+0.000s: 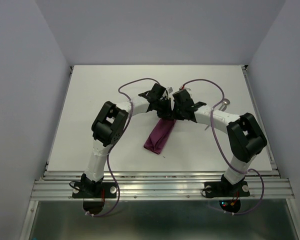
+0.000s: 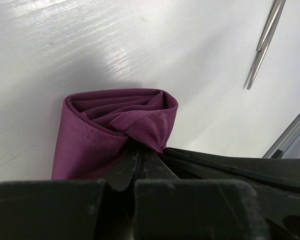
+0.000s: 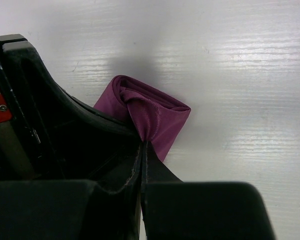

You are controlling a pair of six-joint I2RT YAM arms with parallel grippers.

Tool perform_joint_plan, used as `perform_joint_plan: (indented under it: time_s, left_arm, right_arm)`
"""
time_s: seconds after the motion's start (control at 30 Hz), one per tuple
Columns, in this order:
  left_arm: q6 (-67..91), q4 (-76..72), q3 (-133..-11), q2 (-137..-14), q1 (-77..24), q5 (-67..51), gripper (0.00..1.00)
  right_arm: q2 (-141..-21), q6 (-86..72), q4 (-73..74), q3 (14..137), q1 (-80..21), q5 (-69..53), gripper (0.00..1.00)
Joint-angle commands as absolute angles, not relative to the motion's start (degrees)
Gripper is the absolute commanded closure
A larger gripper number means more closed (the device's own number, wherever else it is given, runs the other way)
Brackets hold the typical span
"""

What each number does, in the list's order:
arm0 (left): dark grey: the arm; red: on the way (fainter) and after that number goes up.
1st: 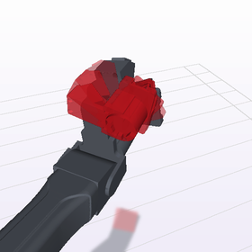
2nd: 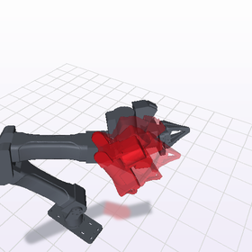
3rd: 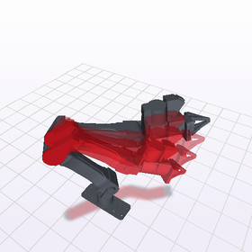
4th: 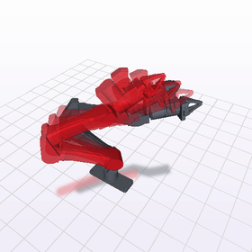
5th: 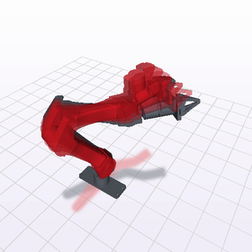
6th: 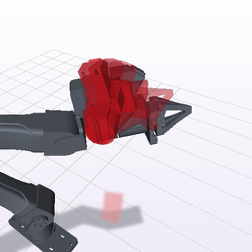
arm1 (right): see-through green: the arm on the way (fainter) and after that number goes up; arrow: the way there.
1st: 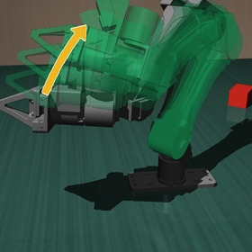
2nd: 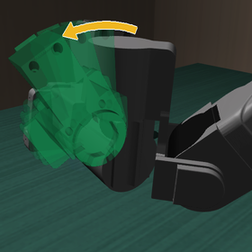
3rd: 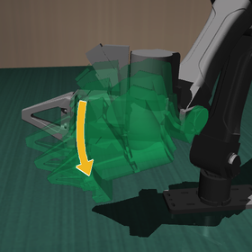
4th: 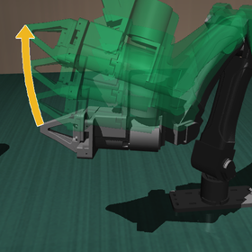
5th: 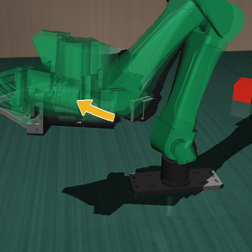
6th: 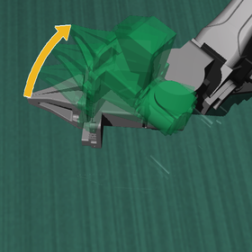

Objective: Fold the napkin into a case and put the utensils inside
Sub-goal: Stuff the top corner of the smaller-rectangle-folded napkin into the folded napkin.

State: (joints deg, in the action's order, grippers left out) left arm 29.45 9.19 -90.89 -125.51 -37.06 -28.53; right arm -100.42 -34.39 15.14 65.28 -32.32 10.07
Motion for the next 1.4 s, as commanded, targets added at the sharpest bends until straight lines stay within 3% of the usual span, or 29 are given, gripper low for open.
perform_joint_plan:
  time_s: [0.0, 0.67, 0.93, 1.37]
  left_arm:
    - [30.2, 6.6, -92.1, -122.8, -37.4, -29.9, 1.0]
    - [25.9, 12.5, -83.8, -112.0, -37.1, -24.3, 1.0]
    - [23.3, 13.4, -82.4, -113.8, -36.7, -20.6, 1.0]
    - [23.9, 10.6, -83.0, -120.1, -36.7, -27.9, 1.0]
  right_arm:
    - [-99.4, -35.5, 14.6, 66.4, -32.9, 9.4, 0.99]
    - [-99.8, -35.7, 14.6, 66.4, -32.9, 10.2, 0.99]
    - [-100.2, -35.4, 14.6, 67.1, -32.9, 10.0, 0.99]
    - [-100.8, -35.7, 14.6, 67.1, -32.9, 9.7, 0.99]
